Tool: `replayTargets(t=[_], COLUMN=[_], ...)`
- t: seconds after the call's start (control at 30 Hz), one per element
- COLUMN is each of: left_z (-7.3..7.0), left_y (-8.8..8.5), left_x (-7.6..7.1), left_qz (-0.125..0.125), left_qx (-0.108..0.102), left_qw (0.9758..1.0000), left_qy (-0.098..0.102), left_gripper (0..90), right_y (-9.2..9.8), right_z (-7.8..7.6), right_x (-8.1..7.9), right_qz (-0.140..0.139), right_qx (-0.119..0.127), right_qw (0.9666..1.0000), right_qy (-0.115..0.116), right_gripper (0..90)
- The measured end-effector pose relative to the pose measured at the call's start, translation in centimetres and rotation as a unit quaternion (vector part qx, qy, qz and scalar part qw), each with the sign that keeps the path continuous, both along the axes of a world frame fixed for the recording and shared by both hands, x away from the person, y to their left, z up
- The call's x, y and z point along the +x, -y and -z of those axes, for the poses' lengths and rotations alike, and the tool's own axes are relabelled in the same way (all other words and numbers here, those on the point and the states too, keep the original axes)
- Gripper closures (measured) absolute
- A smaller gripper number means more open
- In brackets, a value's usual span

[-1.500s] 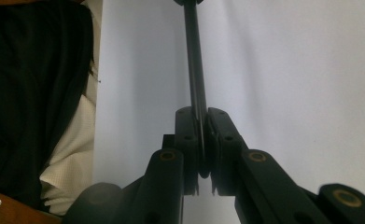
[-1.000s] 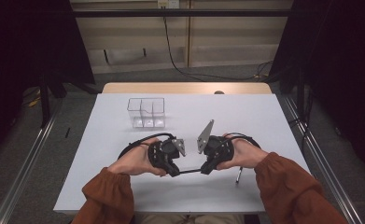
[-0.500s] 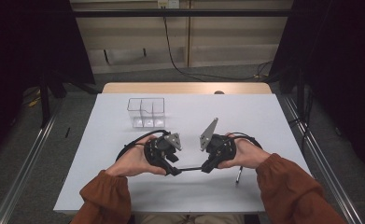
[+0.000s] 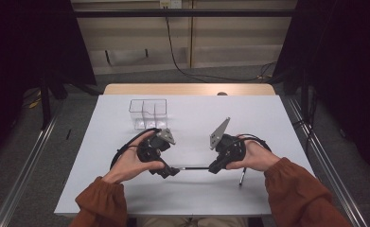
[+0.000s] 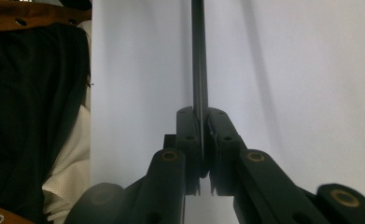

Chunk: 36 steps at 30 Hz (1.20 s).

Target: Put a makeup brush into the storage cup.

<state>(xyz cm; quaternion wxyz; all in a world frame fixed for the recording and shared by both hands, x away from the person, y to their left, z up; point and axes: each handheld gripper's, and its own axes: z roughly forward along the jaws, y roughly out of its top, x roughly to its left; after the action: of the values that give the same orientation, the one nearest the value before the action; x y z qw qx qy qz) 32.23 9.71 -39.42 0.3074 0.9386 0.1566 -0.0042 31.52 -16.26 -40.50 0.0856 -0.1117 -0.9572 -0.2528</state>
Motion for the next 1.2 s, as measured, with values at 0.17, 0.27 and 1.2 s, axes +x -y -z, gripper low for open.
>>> replayTargets(t=[0.17,0.27,1.2], left_z=[0.0,0.4,2.4], left_y=[-0.7,-1.2,-5.6], left_x=[-0.3,-0.3,-1.7], left_qz=[-0.016,-0.034,-0.11], left_qx=[-0.012,-0.023,-0.067], left_qw=[0.9997,0.9991,0.9909], left_qy=[0.01,0.012,0.039], left_gripper=[3.7,4.0,3.5], right_y=[1.2,2.0,6.0], right_z=[0.4,0.4,2.0], right_x=[0.0,-0.1,-2.3], right_qz=[0.022,0.033,0.164], right_qx=[0.009,0.016,0.107], right_qw=[0.9997,0.9993,0.9803], right_qy=[0.0,0.003,0.027], right_gripper=[84.3,84.3,84.3])
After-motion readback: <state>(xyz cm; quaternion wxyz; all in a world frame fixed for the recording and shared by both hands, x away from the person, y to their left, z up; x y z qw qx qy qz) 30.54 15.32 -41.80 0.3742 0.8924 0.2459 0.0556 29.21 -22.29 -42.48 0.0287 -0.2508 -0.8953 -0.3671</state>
